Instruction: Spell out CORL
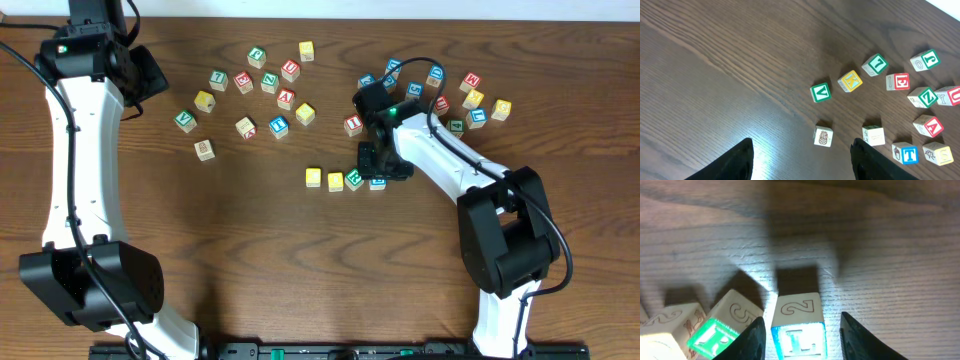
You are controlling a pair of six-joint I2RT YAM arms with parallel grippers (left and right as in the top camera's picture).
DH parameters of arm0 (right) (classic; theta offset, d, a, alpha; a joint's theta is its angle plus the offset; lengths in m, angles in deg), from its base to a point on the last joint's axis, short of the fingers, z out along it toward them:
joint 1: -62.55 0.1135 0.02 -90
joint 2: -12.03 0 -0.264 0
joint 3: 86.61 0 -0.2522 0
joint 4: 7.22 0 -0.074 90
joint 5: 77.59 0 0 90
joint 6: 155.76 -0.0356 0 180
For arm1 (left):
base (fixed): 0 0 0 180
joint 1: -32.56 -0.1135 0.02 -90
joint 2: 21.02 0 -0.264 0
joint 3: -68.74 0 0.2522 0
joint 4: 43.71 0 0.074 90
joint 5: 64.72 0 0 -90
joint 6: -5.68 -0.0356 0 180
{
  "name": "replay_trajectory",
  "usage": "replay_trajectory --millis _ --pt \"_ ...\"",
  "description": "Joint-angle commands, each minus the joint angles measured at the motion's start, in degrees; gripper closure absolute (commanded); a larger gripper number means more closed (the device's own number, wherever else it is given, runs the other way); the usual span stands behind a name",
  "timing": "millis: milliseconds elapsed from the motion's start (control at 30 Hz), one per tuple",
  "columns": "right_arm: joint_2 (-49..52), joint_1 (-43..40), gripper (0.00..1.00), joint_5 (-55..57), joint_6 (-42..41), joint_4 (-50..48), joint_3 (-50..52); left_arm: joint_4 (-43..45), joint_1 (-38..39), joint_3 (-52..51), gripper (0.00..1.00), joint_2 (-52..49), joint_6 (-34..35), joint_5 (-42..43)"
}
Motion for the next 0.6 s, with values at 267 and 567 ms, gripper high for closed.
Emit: replay_trajectory --millis 267,567 --pt "-0.02 0.37 0.50 -9.27 25.79 1.20 -8.39 -0.20 -0.07 -0.85 0.38 -0.22 -0.33 -0.74" --pt "0.09 1.36 0.50 -14.86 35.67 -0.66 -4.31 -0.17 -0.07 -0.85 0.39 -0.22 -0.33 -0.74"
